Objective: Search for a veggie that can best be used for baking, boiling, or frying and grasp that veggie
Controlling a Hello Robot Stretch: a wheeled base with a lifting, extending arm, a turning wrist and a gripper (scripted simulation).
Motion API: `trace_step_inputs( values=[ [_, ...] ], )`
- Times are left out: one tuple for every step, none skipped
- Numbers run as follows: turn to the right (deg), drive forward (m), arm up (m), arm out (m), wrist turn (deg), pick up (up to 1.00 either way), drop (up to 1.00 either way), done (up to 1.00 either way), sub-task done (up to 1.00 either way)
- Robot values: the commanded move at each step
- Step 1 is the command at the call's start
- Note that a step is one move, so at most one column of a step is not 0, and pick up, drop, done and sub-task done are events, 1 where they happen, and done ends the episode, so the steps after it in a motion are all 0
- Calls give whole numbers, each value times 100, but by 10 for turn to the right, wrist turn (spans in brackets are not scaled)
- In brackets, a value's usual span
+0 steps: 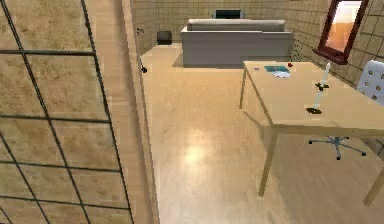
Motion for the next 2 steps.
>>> trace_step_inputs(
  values=[
    [240,0,0,0,0,0,0,0,0],
    [0,45,0,0,0,0,0,0,0]
  ],
)
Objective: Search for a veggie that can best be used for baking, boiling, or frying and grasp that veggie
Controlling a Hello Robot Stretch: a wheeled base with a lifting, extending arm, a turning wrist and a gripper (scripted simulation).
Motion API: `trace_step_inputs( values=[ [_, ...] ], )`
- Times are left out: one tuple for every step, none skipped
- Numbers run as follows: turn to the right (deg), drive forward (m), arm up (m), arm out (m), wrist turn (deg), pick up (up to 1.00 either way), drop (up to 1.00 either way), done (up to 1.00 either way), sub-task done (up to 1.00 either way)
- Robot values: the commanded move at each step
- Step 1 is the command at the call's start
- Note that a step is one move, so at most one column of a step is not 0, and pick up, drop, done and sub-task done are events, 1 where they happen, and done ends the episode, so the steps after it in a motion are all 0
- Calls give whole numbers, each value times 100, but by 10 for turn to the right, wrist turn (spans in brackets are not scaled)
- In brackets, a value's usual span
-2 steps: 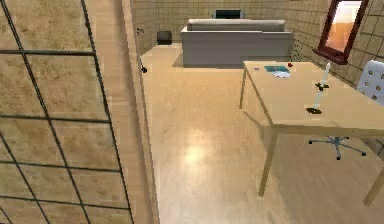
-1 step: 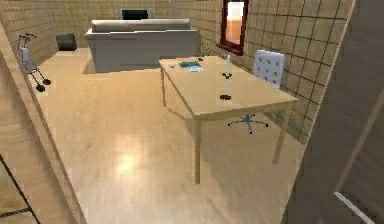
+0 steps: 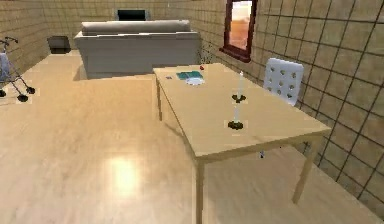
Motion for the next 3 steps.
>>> trace_step_inputs(
  values=[
    [-90,0,0,0,0,0,0,0,0],
    [0,15,0,0,0,0,0,0,0],
    [-60,0,0,0,0,0,0,0,0]
  ],
)
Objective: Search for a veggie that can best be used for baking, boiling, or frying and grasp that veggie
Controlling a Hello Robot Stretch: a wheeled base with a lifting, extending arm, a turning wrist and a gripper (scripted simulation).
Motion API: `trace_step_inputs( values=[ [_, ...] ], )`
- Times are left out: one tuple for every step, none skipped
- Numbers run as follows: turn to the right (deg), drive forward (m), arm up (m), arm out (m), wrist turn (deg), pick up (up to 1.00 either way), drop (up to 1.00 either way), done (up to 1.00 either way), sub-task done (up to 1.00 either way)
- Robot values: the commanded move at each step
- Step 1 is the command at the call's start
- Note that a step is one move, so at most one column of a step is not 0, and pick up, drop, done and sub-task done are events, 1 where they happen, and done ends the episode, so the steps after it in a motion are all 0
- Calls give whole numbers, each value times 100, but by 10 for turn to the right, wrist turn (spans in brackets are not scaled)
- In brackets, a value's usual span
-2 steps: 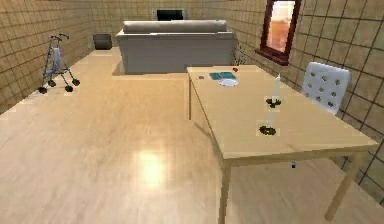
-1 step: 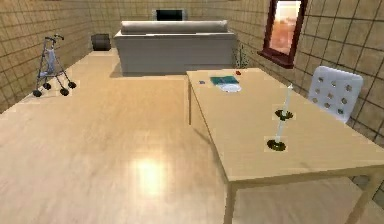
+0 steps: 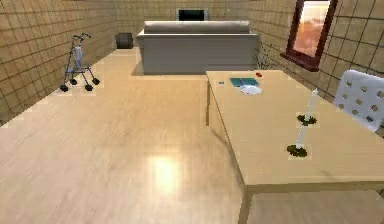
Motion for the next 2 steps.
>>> trace_step_inputs(
  values=[
    [0,30,0,0,0,0,0,0,0],
    [-450,0,0,0,0,0,0,0,0]
  ],
)
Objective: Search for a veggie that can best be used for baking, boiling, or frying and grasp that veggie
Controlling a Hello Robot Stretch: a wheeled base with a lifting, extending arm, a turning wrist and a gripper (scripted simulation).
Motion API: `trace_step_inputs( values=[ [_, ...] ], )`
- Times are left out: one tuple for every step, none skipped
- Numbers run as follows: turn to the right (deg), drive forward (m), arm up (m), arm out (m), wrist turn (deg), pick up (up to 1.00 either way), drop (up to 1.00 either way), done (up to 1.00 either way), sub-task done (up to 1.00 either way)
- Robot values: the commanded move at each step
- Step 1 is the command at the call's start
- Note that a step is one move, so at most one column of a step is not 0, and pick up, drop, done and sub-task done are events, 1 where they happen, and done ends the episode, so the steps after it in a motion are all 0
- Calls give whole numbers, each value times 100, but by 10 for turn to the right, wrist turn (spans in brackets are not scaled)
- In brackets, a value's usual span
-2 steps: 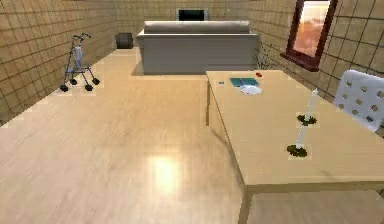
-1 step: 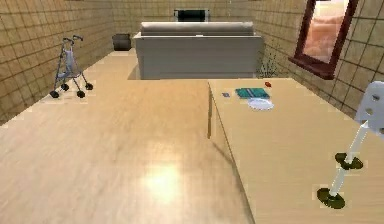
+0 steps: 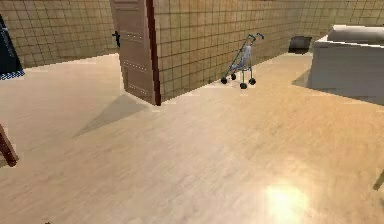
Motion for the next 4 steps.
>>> trace_step_inputs(
  values=[
    [-150,0,0,0,0,0,0,0,0],
    [0,100,0,0,0,0,0,0,0],
    [0,15,0,0,0,0,0,0,0],
    [-210,0,0,0,0,0,0,0,0]
  ],
)
